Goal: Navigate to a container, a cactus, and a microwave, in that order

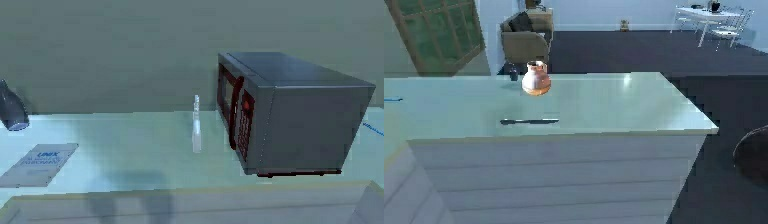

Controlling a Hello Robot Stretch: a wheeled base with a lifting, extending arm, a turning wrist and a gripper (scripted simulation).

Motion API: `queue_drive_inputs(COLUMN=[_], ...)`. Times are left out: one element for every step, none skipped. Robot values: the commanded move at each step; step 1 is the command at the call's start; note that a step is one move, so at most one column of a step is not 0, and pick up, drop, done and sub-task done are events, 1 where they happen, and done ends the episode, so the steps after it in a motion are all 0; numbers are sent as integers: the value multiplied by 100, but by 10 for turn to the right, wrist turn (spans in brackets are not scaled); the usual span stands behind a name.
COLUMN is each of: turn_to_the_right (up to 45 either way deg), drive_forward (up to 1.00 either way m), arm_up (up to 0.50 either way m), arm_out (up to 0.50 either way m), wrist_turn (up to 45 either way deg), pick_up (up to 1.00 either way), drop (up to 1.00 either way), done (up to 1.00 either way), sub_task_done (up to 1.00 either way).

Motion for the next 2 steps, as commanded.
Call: queue_drive_inputs(turn_to_the_right=[180,0], drive_forward=[0,0], arm_up=[0,0], arm_out=[0,0], wrist_turn=[0,0], pick_up=[0,0], drop=[0,0], done=[0,100], sub_task_done=[0,0])
